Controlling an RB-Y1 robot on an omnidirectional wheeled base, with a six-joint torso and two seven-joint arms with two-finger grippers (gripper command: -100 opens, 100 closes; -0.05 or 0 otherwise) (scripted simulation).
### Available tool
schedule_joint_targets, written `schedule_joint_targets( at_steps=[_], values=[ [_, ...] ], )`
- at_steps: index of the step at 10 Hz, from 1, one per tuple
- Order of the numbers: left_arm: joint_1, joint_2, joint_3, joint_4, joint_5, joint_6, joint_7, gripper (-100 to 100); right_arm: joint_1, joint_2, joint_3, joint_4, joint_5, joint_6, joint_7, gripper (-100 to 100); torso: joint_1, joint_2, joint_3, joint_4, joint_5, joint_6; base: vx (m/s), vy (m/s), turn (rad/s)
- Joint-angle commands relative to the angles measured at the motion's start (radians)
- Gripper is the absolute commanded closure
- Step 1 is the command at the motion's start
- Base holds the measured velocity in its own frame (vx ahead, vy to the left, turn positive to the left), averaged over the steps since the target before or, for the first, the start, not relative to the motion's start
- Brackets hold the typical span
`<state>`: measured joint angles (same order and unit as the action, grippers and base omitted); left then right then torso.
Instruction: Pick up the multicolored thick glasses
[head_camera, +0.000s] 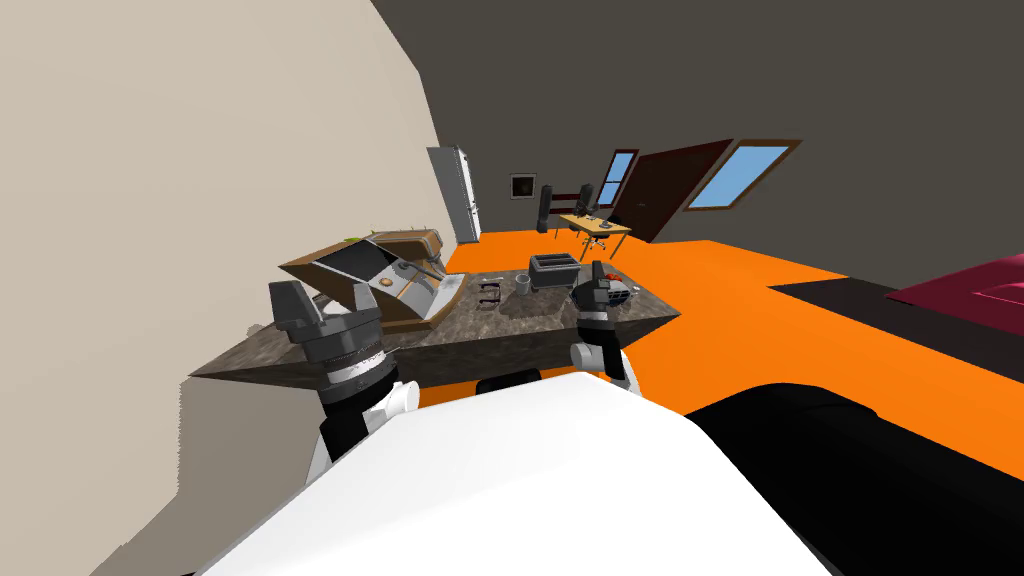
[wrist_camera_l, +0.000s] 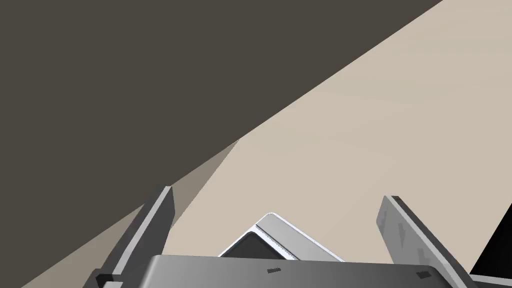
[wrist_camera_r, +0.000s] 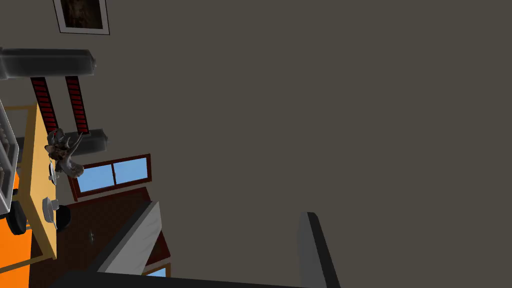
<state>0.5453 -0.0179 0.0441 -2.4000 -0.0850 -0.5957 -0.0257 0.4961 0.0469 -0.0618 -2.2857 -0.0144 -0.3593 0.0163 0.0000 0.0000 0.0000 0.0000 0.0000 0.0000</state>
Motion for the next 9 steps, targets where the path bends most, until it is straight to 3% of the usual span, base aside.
schedule_joint_targets(
  at_steps=[1, 9],
  values=[
    [0.000, 0.000, 0.000, 0.000, 0.000, 0.000, 0.000, 0, 0.004, -0.044, -0.005, 0.009, 0.004, -0.002, 0.003, -100, 0.000, 0.000, 0.000, 0.000, 0.000, 0.000, -0.011, 0.003, 0.054],
    [0.000, 0.000, 0.000, 0.000, 0.000, 0.000, 0.000, 0, 0.041, -0.266, -0.056, 0.092, 0.044, -0.025, 0.037, -100, -0.001, 0.002, 0.001, 0.000, 0.000, 0.000, -0.031, -0.002, 0.102]
  ],
)
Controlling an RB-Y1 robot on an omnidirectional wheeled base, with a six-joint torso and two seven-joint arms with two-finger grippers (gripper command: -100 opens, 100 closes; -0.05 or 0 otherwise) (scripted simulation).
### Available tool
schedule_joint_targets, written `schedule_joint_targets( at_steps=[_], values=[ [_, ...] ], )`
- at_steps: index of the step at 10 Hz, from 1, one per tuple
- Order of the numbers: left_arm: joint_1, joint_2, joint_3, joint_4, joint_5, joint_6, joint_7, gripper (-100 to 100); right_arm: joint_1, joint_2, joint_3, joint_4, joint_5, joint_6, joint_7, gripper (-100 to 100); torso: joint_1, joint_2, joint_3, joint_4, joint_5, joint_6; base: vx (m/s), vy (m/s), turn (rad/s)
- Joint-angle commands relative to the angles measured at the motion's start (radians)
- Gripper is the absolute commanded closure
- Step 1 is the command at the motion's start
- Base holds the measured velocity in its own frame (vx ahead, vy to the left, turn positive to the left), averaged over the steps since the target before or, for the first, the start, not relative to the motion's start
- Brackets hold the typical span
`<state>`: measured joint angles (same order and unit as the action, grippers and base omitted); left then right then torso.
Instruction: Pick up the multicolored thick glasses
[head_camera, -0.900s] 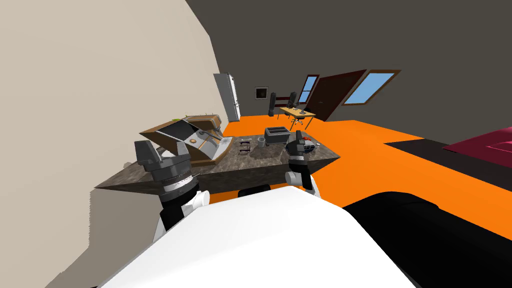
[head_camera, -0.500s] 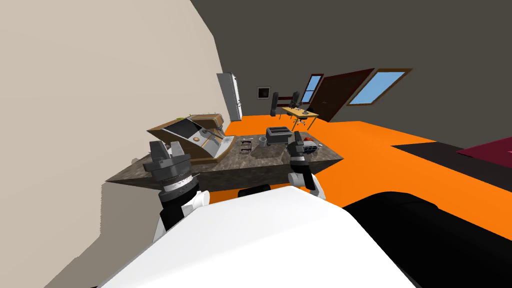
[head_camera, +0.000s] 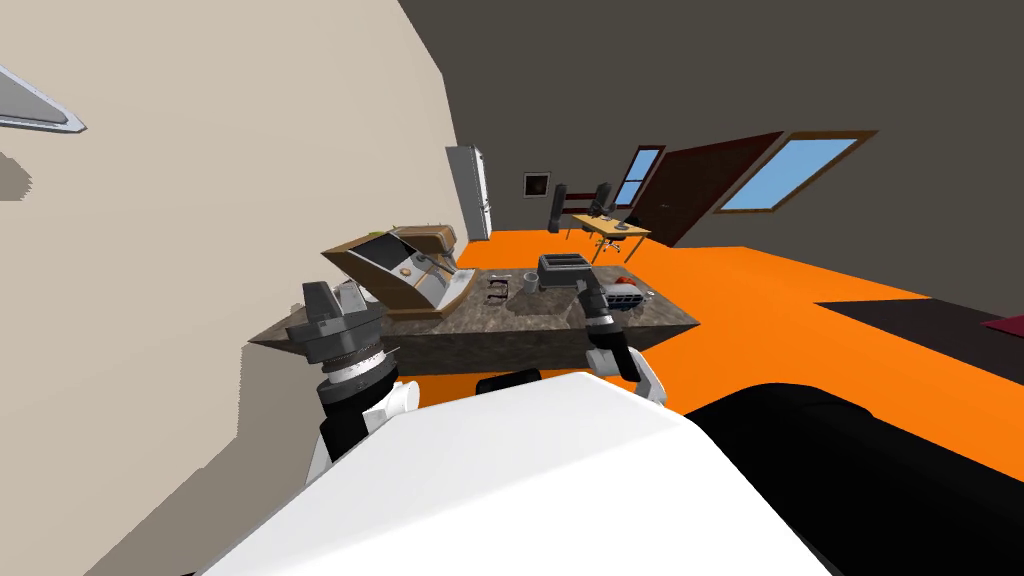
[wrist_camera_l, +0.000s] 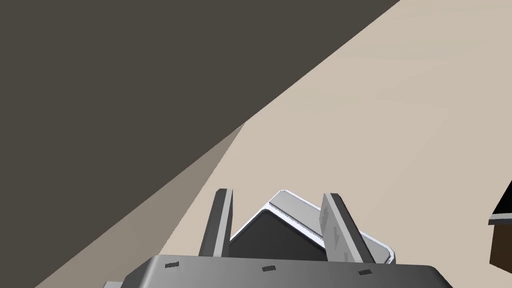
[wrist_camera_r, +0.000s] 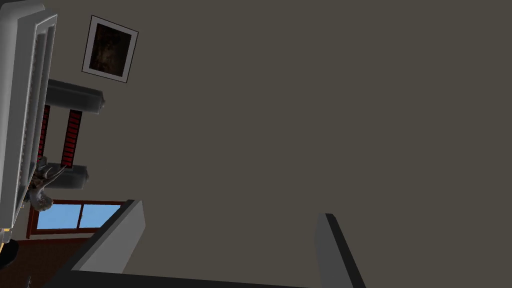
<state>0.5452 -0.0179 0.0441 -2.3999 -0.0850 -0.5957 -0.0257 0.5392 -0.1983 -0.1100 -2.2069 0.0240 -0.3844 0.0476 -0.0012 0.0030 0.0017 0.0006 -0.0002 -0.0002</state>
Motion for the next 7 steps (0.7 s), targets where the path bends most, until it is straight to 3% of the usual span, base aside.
schedule_joint_targets(
  at_steps=[1, 7],
  values=[
    [0.000, 0.000, 0.000, 0.000, 0.000, 0.000, 0.000, 0, -0.002, -0.038, -0.008, 0.013, 0.005, 0.000, 0.006, -100, 0.000, 0.000, 0.000, 0.000, 0.000, 0.000, -0.041, -0.012, 0.057],
    [0.000, 0.000, 0.000, 0.000, 0.000, 0.000, 0.000, 0, 0.042, -0.213, -0.062, 0.096, 0.046, -0.026, 0.043, -100, 0.000, 0.000, 0.000, 0.000, 0.000, 0.001, -0.043, -0.004, 0.124]
  ],
)
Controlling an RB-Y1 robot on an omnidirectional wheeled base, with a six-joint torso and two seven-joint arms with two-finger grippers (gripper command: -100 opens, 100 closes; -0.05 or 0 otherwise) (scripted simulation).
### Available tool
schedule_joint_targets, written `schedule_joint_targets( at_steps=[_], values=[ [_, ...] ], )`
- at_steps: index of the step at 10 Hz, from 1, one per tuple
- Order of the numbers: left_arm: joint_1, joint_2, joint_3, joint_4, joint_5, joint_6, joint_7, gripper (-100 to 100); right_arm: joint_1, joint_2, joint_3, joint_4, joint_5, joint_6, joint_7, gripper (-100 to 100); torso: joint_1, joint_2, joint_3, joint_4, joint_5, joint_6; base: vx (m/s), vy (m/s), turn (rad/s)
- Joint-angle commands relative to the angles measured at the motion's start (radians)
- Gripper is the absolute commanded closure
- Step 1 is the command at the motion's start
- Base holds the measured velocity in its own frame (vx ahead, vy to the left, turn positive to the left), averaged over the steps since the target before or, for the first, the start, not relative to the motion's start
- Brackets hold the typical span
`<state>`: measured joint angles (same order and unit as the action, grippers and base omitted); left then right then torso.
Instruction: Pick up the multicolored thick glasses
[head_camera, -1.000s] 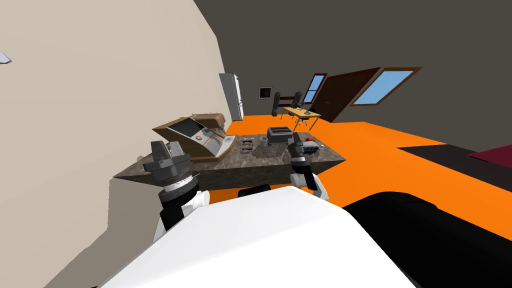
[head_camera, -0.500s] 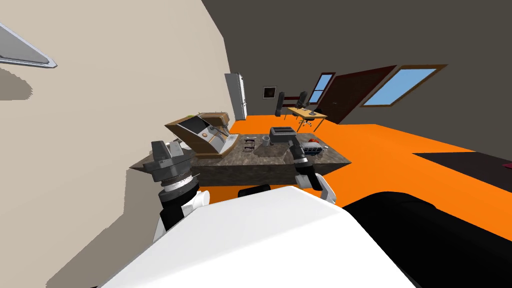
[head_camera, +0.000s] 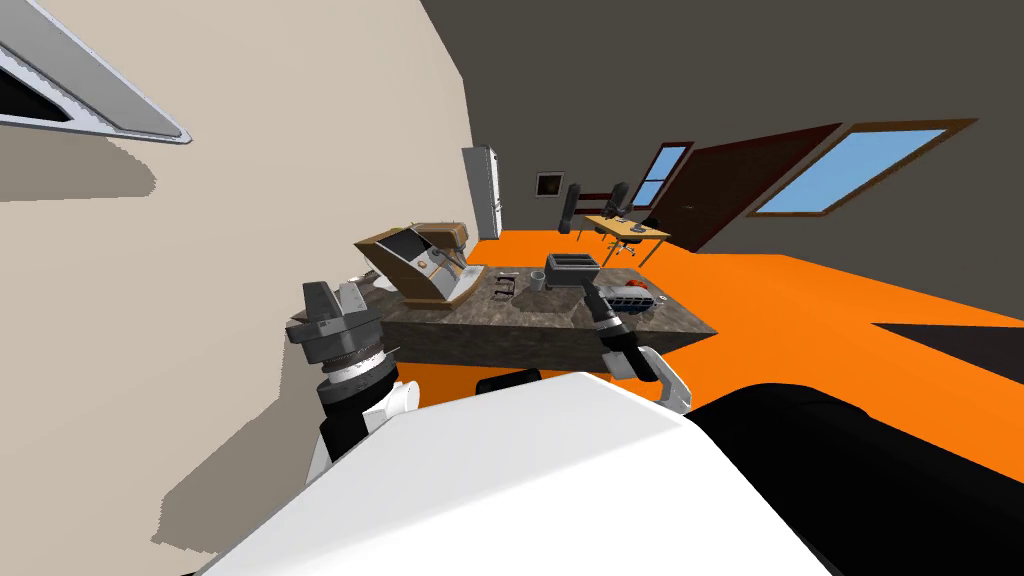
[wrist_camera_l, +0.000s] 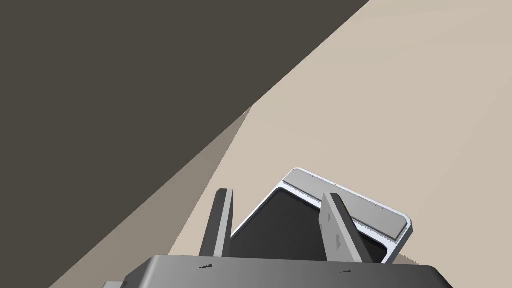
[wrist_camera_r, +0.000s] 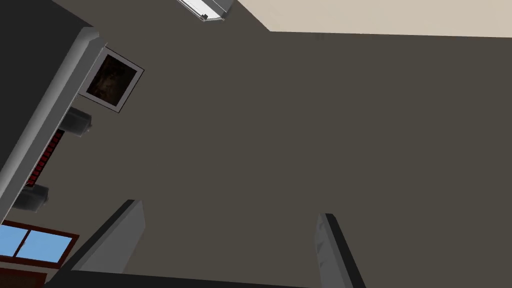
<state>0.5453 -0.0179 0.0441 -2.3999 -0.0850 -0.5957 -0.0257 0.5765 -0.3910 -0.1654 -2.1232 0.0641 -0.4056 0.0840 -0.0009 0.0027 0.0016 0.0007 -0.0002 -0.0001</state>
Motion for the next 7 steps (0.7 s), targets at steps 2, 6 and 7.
schedule_joint_targets(
  at_steps=[2, 6, 7],
  values=[
    [0.000, 0.000, 0.000, 0.000, 0.000, 0.000, 0.000, 0, 0.017, -0.071, -0.020, 0.035, 0.017, -0.011, 0.016, -100, 0.000, 0.000, 0.000, 0.000, 0.000, 0.000, -0.038, -0.003, 0.103],
    [0.000, 0.000, 0.000, 0.000, 0.000, 0.000, 0.000, 0, 0.044, -0.174, -0.046, 0.081, 0.041, -0.025, 0.035, -100, 0.000, -0.001, -0.001, 0.000, 0.000, 0.000, -0.034, 0.001, 0.122],
    [0.000, 0.000, 0.000, 0.000, 0.000, 0.000, 0.000, 0, 0.044, -0.188, -0.046, 0.081, 0.041, -0.025, 0.035, -100, 0.000, -0.001, 0.000, 0.000, 0.000, 0.000, -0.032, 0.001, 0.101]
  ],
)
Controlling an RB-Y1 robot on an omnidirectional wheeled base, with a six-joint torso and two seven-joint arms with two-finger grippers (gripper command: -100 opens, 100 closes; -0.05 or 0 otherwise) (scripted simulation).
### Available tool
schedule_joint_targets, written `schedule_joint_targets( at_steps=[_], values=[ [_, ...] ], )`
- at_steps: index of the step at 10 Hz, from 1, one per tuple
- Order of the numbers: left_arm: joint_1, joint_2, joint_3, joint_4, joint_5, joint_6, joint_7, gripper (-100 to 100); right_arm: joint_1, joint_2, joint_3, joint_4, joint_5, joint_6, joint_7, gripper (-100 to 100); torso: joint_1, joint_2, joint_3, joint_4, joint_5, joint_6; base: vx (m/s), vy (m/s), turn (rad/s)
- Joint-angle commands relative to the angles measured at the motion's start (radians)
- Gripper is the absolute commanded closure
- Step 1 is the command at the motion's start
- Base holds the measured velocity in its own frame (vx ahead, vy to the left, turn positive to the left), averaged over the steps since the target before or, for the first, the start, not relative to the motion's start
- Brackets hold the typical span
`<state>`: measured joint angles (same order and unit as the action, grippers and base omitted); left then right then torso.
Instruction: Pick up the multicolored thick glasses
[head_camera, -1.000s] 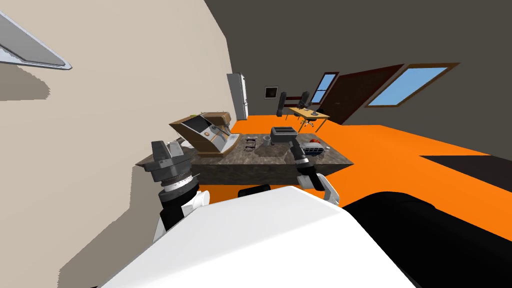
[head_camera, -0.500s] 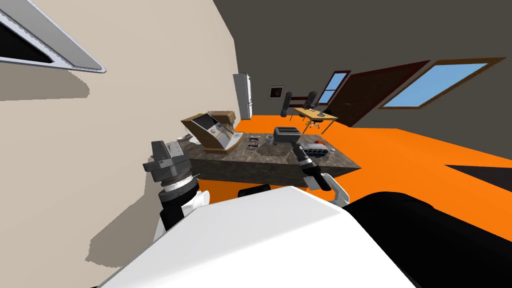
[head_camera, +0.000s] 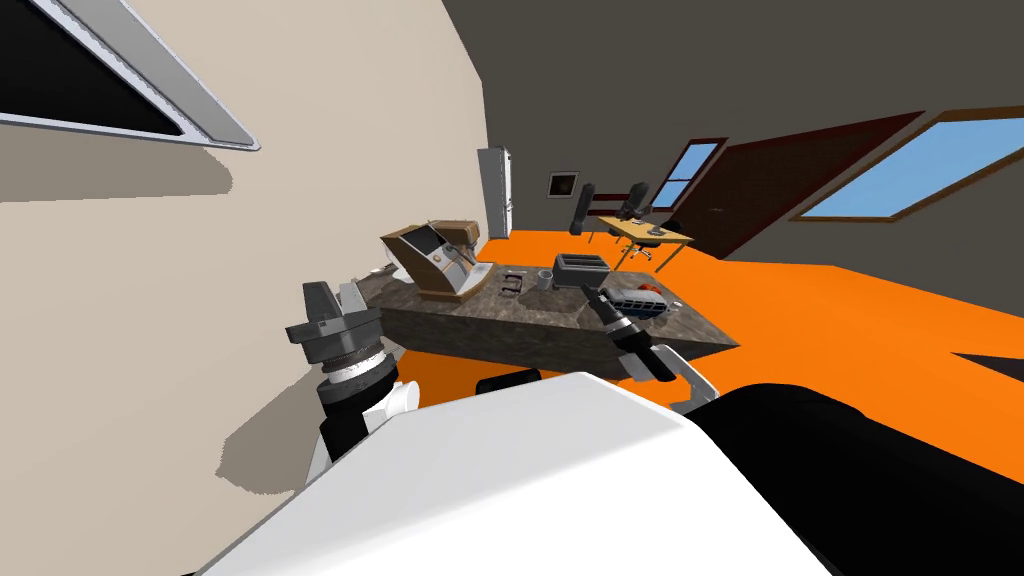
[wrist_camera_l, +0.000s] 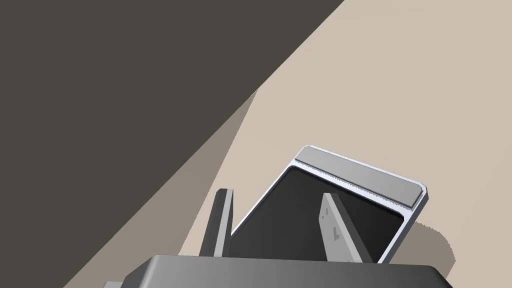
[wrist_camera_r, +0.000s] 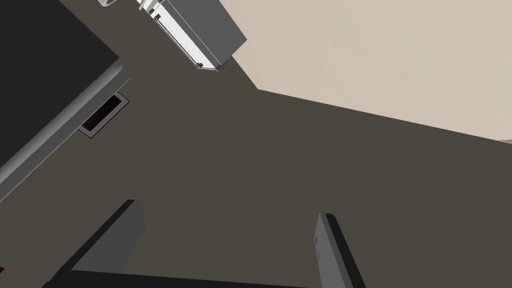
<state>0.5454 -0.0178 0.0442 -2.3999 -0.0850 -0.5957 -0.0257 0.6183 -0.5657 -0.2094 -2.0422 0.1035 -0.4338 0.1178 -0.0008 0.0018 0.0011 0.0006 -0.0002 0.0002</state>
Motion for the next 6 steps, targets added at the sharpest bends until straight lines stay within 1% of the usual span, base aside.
schedule_joint_targets(
  at_steps=[1, 2, 3, 4, 5, 6],
  values=[
    [0.000, 0.000, 0.000, 0.000, 0.000, 0.000, 0.000, 0, 0.016, -0.050, -0.014, 0.024, 0.014, -0.003, 0.009, -100, 0.000, 0.000, 0.000, 0.000, 0.000, 0.000, -0.034, 0.009, 0.175],
    [0.000, 0.000, 0.000, 0.000, 0.000, 0.000, 0.000, 0, 0.016, -0.066, -0.014, 0.024, 0.014, -0.003, 0.009, -100, 0.000, 0.000, 0.000, 0.000, 0.000, 0.000, -0.031, 0.004, 0.078],
    [0.000, 0.000, 0.000, 0.000, 0.000, 0.000, 0.000, 0, 0.031, -0.103, -0.024, 0.048, 0.026, -0.009, 0.017, -100, 0.000, 0.000, 0.000, 0.000, 0.000, 0.000, -0.032, 0.013, 0.172],
    [0.000, 0.000, 0.000, 0.000, 0.000, 0.000, 0.000, 0, 0.031, -0.119, -0.024, 0.048, 0.026, -0.009, 0.017, -100, 0.001, 0.000, 0.000, 0.000, 0.000, 0.000, -0.024, 0.006, 0.091],
    [0.000, 0.000, 0.000, 0.000, 0.000, 0.000, 0.000, 0, 0.046, -0.158, -0.032, 0.073, 0.038, -0.014, 0.025, -100, 0.000, -0.001, 0.000, 0.000, 0.000, 0.000, -0.022, 0.013, 0.182],
    [0.000, 0.000, 0.000, 0.000, 0.000, 0.000, 0.000, 0, 0.046, -0.172, -0.032, 0.073, 0.038, -0.014, 0.025, -100, 0.001, -0.001, -0.001, 0.000, 0.000, 0.000, -0.016, 0.010, 0.096]
  ],
)
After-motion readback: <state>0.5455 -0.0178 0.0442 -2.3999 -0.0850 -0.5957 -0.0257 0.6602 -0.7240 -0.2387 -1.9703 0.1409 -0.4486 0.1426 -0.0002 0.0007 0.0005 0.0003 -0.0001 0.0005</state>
